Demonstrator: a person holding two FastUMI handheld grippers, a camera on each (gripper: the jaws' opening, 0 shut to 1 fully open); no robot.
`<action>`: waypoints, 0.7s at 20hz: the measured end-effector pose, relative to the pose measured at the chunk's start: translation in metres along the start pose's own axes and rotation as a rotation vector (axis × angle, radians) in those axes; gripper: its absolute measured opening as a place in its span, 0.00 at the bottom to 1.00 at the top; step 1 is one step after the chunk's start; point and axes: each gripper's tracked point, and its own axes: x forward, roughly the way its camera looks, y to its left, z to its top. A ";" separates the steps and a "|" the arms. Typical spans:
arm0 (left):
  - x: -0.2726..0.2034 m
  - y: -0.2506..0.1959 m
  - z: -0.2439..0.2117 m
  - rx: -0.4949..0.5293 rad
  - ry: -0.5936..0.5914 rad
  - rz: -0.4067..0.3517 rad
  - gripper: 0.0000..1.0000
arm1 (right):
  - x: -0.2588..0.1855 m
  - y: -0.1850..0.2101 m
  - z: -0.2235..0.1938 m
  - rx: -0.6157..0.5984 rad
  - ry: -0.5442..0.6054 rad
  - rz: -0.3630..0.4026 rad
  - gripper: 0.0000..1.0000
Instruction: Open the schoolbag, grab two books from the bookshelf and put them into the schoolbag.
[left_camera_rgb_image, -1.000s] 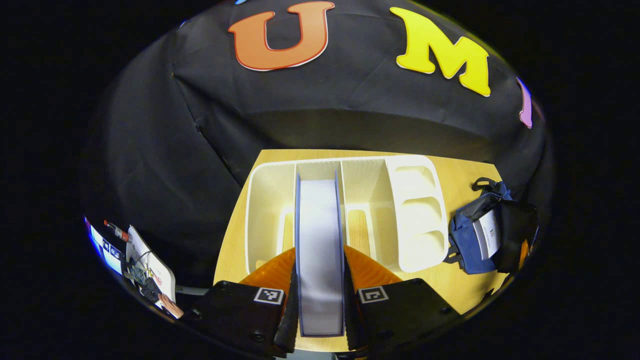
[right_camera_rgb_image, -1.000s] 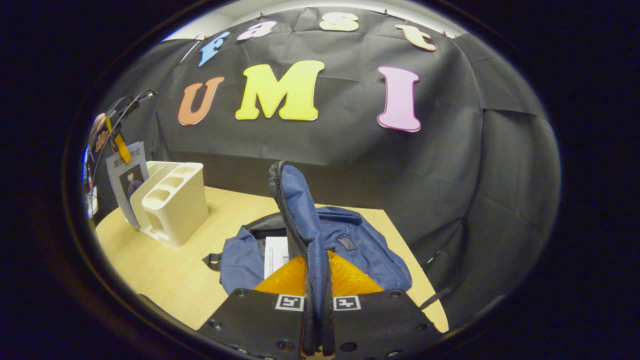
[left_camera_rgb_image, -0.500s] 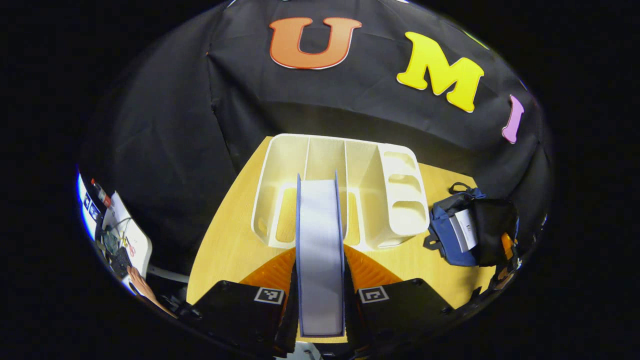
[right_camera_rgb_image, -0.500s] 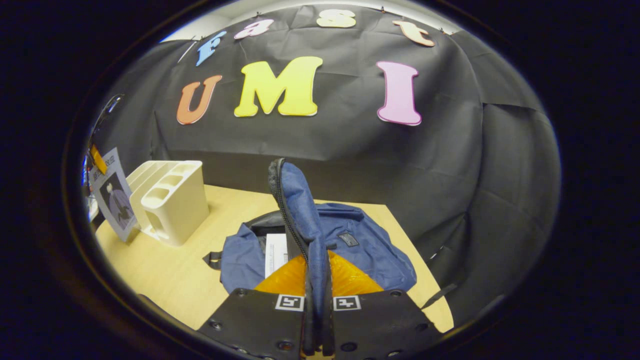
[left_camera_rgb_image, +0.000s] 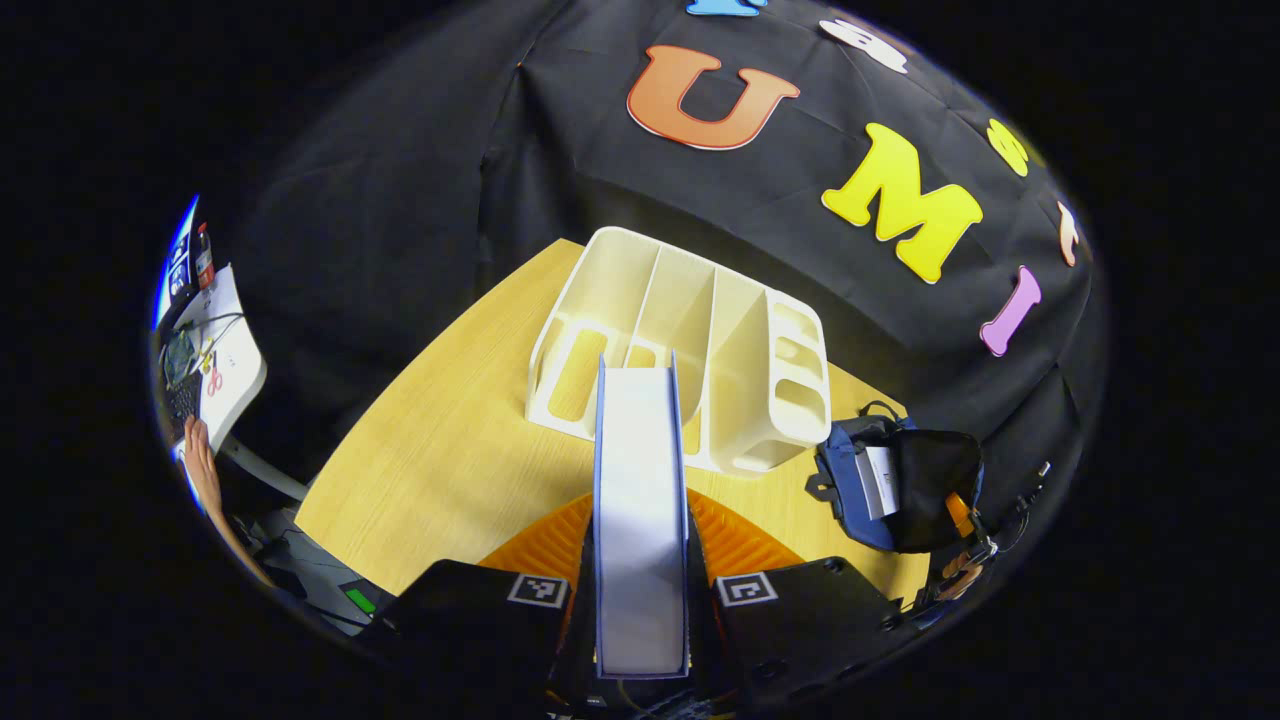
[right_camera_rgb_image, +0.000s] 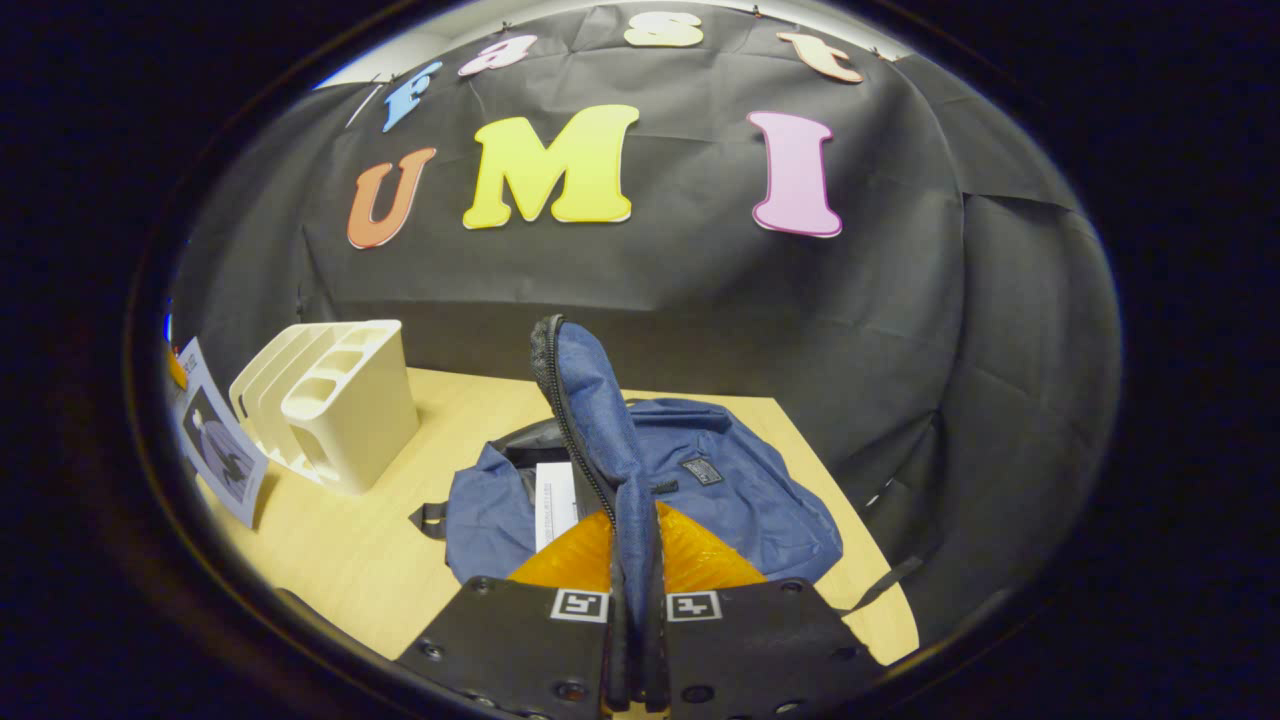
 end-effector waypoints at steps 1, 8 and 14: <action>-0.005 -0.001 -0.003 -0.012 -0.031 -0.010 0.40 | 0.001 0.001 -0.001 0.001 0.005 -0.001 0.07; -0.019 -0.046 -0.020 -0.145 -0.083 -0.165 0.40 | -0.001 0.003 -0.001 -0.013 0.007 0.006 0.07; 0.004 -0.099 -0.045 -0.163 -0.032 -0.279 0.40 | 0.001 0.003 0.001 -0.008 0.014 0.015 0.07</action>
